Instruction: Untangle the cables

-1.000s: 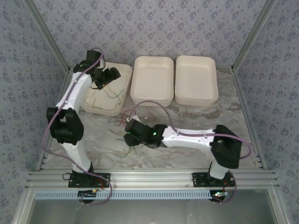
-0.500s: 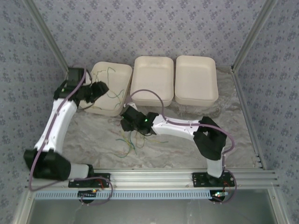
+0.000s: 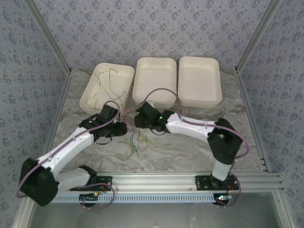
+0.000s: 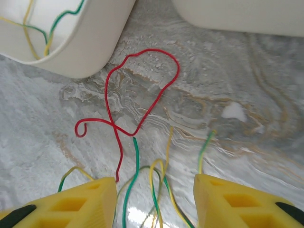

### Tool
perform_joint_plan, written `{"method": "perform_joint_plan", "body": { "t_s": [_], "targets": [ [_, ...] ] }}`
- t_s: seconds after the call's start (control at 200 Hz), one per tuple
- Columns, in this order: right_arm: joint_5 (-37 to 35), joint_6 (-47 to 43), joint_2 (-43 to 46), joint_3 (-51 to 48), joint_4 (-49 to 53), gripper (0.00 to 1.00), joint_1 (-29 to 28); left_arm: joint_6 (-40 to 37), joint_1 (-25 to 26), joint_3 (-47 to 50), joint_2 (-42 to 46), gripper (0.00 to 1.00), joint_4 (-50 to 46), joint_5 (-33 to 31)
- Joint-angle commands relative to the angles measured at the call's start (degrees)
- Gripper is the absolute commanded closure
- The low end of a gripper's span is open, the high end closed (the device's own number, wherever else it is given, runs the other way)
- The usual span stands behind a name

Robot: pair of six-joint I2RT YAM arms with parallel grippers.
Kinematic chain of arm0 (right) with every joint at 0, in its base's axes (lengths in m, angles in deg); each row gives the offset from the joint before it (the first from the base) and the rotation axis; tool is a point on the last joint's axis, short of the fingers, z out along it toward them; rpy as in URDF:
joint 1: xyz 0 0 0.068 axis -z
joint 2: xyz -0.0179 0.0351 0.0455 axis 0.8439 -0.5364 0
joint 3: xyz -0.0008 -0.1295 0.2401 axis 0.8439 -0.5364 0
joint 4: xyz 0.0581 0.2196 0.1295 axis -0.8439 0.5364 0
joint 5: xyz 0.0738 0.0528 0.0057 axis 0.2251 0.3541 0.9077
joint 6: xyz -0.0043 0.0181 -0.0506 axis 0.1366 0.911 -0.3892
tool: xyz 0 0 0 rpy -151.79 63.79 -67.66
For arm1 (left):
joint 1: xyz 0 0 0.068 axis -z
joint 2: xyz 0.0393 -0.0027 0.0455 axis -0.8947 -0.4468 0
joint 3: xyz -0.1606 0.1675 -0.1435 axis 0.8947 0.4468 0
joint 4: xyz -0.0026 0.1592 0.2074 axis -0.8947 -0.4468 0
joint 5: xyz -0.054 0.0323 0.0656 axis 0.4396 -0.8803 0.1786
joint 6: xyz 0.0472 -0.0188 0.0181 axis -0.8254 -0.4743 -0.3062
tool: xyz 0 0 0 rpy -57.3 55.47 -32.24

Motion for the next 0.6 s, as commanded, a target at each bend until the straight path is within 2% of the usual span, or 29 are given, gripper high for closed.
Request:
{"method": "perform_joint_plan", "body": {
  "t_s": [0.0,0.095,0.15,0.325,0.495,0.595],
  "targets": [
    [-1.2,1.3,8.3,-3.7,-0.8,0.50,0.3,-5.6,2.1,-2.1,-4.8,0.38,3.4,-8.8],
    [-0.5,2.4,13.7,-6.9,0.1,0.49,0.4,-8.2,1.9,-2.7,-7.9,0.34,5.5,-11.7],
    [0.3,4.1,16.8,-9.0,-0.2,0.47,0.3,-10.1,1.6,-3.3,-10.1,0.33,6.7,-11.3],
    [2.3,13.3,27.9,-17.8,-3.2,0.39,0.5,-14.7,1.5,-6.0,-16.3,0.33,8.0,-12.6],
    [3.9,18.1,35.3,-21.5,-3.6,0.35,1.5,-17.5,1.2,-8.1,-20.7,0.38,9.0,-12.1],
    [4.0,18.2,37.5,-21.5,-2.6,0.35,1.7,-18.3,1.0,-9.6,-23.4,0.45,8.7,-12.2]
  ]
}}
